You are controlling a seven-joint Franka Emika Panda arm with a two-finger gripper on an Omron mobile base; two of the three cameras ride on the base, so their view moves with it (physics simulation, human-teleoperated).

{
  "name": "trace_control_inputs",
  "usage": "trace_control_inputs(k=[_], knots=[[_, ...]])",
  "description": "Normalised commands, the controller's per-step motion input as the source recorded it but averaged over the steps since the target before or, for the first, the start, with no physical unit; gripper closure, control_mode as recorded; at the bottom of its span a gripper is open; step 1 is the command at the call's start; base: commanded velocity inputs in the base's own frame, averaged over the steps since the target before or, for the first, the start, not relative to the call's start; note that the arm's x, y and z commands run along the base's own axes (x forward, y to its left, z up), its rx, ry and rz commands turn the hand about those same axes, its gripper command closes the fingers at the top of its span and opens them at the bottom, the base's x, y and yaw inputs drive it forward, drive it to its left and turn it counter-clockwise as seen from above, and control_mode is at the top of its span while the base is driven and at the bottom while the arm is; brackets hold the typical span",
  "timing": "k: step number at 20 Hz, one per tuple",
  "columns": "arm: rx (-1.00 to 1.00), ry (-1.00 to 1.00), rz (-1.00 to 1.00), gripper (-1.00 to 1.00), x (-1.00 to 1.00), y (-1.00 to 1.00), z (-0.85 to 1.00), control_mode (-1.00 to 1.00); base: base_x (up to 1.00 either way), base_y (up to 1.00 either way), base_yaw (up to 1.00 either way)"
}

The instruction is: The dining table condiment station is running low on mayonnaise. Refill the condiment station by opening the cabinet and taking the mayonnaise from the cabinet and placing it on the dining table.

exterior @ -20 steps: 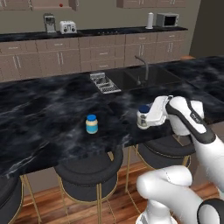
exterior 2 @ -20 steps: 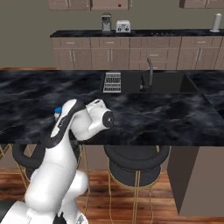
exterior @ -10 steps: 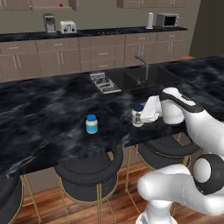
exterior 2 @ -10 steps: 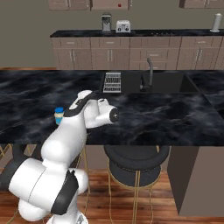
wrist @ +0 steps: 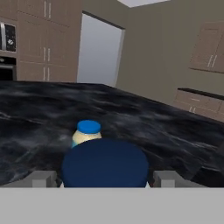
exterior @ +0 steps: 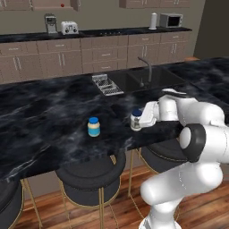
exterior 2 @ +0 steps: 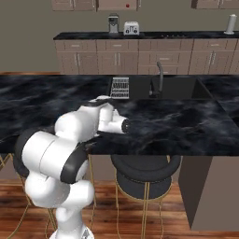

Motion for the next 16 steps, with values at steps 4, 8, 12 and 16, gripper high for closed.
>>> trace_control_inputs(k=[4, 8, 12, 16], knots=[[0.00, 0.01, 0.04, 1.00, 0.40, 0.00, -0.44, -1.00, 0.00, 0.00, 0.00], [0.00, 0.01, 0.02, 1.00, 0.45, 0.00, -0.48, -1.00, 0.00, 0.00, 0.00], [0.00, 0.00, 0.02, 1.00, 0.39, 0.00, -0.45, -1.00, 0.00, 0.00, 0.00], [0.00, 0.00, 0.01, 1.00, 0.35, 0.00, -0.34, -1.00, 0.00, 0.00, 0.00]])
